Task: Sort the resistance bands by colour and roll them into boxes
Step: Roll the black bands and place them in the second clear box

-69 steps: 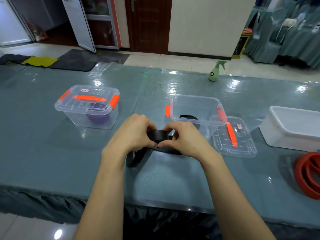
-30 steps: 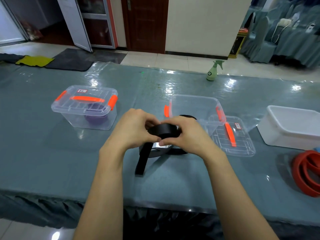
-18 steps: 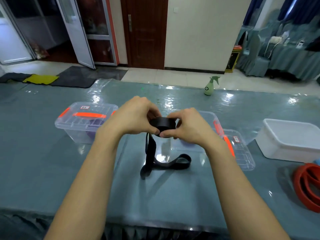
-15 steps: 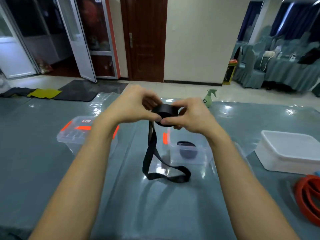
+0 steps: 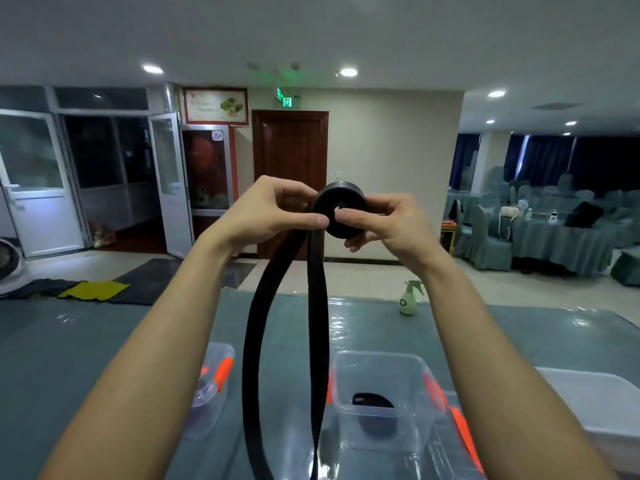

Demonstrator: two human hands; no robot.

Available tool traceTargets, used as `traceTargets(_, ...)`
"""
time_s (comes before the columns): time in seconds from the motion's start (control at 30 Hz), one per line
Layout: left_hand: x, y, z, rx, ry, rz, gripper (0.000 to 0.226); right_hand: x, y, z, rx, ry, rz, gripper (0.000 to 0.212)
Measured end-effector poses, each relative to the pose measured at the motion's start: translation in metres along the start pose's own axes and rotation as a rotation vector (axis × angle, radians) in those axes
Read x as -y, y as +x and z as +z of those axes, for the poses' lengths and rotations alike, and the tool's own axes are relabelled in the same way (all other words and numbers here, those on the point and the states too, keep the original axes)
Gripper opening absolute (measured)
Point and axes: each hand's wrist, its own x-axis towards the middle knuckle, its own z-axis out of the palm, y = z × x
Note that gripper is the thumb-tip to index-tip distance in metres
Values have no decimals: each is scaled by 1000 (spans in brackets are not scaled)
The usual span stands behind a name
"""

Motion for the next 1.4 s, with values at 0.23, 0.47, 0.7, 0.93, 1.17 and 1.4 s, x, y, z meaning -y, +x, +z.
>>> traceTargets(0.23, 16, -20, 10, 4, -142, -64, 43, -30, -10, 14, 32, 181, 64, 40)
traceTargets(0.47, 45, -49, 28, 29, -3, -144, 30, -70, -40, 36, 118, 150, 162, 57)
traceTargets(0.7, 43, -36, 28, 398, 490, -262, 23, -71, -32, 40, 314, -383, 189, 54)
traceTargets(0.93, 42, -22, 20, 531, 506, -350, 23, -78, -31, 50, 388, -411, 174, 36)
traceTargets(1.17, 48, -18, 17, 492, 413, -321, 30, -81, -21, 42, 362, -324, 184, 35)
traceTargets(1.4, 80, -49, 26, 59, -100, -250, 48, -100, -26, 30, 91, 32, 114, 28)
